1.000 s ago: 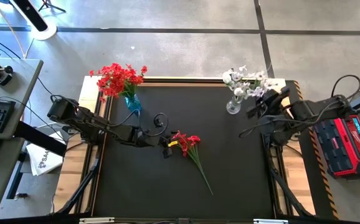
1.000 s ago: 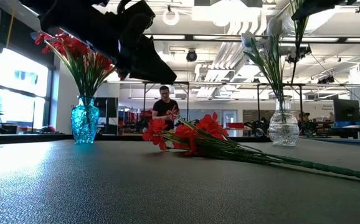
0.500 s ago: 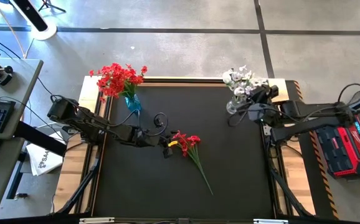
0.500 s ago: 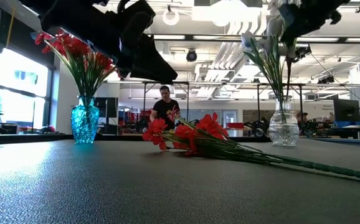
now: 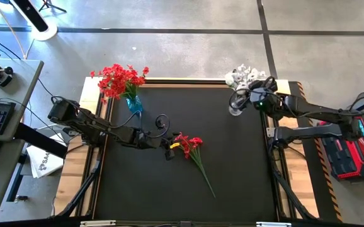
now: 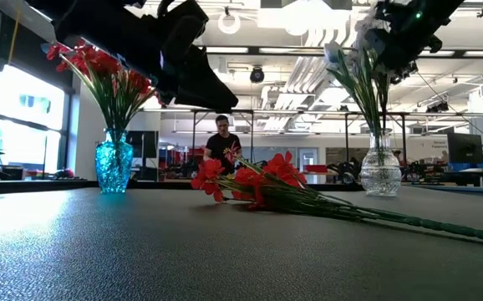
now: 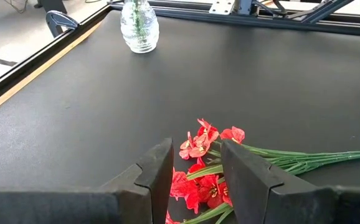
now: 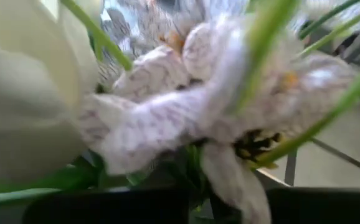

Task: Sort flowers into vase by color
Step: Put the white flowers into the transparent vase

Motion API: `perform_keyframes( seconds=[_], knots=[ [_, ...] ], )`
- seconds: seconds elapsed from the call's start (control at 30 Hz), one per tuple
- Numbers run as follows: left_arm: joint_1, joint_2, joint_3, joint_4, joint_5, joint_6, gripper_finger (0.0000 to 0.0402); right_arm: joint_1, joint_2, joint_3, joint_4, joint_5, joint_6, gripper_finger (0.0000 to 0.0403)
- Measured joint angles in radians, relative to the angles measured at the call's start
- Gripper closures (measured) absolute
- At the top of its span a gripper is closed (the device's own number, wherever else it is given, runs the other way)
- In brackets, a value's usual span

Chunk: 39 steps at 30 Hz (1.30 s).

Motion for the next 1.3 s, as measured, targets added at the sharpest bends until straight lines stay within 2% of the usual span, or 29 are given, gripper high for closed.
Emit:
perform_keyframes(
  seconds=[0.17, 0.37, 0.6, 0.83, 1.03, 1.3],
  knots=[
    [0.000, 0.000, 0.000, 0.000, 0.000, 0.000, 0.0277, -0.080, 0.000, 0.000, -0.005, -0.096, -0.041, 0.0334],
    [0.000, 0.000, 0.000, 0.000, 0.000, -0.003, 0.0277, -0.156, -0.001, 0.009, -0.009, -0.116, -0.091, 0.0264],
    [0.000, 0.000, 0.000, 0.000, 0.000, -0.010, 0.0277, -0.182, -0.002, 0.148, -0.056, -0.112, -0.097, 0.0217],
    [0.000, 0.000, 0.000, 0.000, 0.000, -0.024, 0.0277, -0.182, -0.002, 0.246, -0.180, -0.149, -0.071, 0.0212],
    [0.000, 0.000, 0.000, 0.000, 0.000, -0.025, 0.0277, -0.182, 0.000, 0.282, -0.188, -0.151, -0.070, 0.0214],
    [0.000, 0.000, 0.000, 0.000, 0.000, -0.025, 0.0277, -0.182, 0.000, 0.397, -0.222, -0.205, -0.060, 0.0259]
  ],
)
